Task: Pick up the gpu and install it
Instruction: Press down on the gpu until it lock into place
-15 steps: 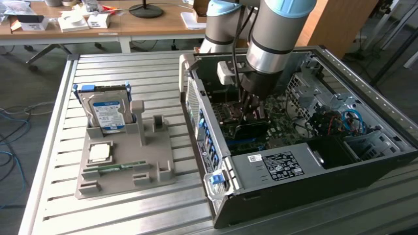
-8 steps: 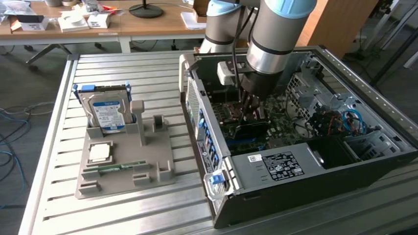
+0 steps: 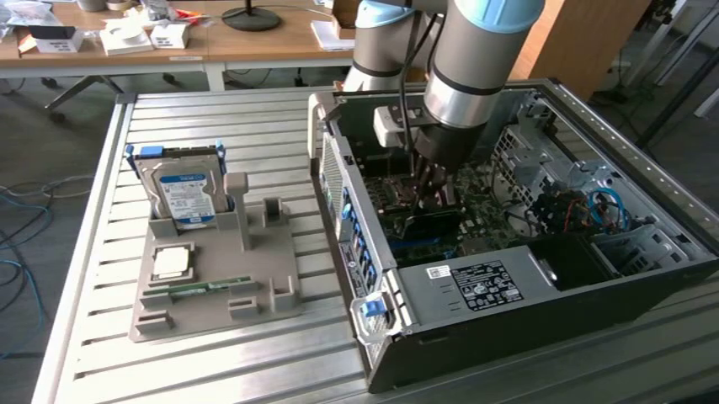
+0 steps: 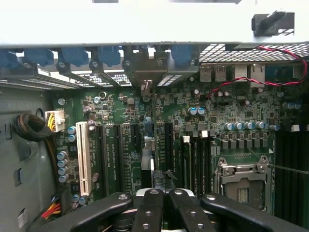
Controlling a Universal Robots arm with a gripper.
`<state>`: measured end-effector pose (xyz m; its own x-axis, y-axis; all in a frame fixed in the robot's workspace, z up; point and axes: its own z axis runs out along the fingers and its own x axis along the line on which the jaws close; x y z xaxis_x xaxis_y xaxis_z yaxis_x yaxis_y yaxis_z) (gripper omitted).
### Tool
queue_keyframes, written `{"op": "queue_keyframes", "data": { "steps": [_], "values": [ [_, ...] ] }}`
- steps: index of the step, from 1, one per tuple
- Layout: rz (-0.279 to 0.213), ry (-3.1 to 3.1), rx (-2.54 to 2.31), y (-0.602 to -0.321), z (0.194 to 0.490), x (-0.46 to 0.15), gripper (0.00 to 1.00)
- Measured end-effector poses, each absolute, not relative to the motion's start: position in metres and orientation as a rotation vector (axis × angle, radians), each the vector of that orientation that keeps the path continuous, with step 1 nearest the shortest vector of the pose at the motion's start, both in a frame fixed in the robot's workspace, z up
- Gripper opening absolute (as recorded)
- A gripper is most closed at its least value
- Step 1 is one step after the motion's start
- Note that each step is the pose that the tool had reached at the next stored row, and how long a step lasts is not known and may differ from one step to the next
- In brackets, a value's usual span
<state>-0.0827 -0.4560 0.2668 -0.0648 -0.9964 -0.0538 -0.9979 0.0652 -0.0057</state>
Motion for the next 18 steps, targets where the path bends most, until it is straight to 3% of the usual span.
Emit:
{"op": "queue_keyframes", "data": {
  "steps": [18],
  "values": [
    [0.052,2.259,-2.117,-0.4559,0.263,-0.0828,0.11]
  ]
}}
